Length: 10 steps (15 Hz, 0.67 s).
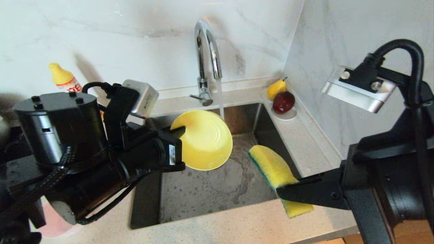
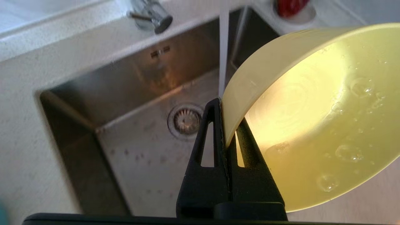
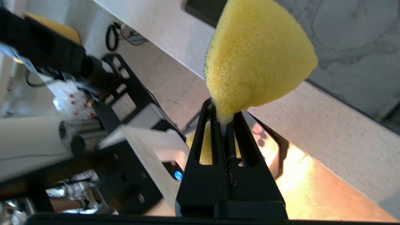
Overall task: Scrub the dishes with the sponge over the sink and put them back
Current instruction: Wipe the bowl
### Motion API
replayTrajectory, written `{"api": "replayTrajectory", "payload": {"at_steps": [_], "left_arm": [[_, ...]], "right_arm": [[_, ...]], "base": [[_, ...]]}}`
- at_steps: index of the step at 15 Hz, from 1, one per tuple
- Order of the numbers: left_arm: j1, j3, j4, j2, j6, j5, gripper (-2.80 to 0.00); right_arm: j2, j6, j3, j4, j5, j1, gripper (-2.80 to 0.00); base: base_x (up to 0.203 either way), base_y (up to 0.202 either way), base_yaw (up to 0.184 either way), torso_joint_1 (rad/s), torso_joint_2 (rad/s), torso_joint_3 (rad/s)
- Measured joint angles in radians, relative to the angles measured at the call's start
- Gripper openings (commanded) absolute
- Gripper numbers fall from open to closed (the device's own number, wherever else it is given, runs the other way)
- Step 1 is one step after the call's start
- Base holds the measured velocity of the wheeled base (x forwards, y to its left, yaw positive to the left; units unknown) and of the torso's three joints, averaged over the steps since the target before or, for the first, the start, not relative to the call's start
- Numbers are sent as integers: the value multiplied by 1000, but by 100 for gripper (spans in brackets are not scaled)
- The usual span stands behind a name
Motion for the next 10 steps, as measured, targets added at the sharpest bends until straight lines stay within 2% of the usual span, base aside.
{"api": "replayTrajectory", "payload": {"at_steps": [3,6,10], "left_arm": [[-26,-10,-87,60,1,64,-280],[-55,-10,-114,101,-1,95,-280],[-65,-21,-169,131,-2,140,-280]], "right_arm": [[61,41,-48,6,1,1,-280],[123,83,-101,7,3,1,-280],[189,91,-160,39,13,1,-280]], "base": [[0,0,0,0,0,0],[0,0,0,0,0,0],[0,0,0,0,0,0]]}}
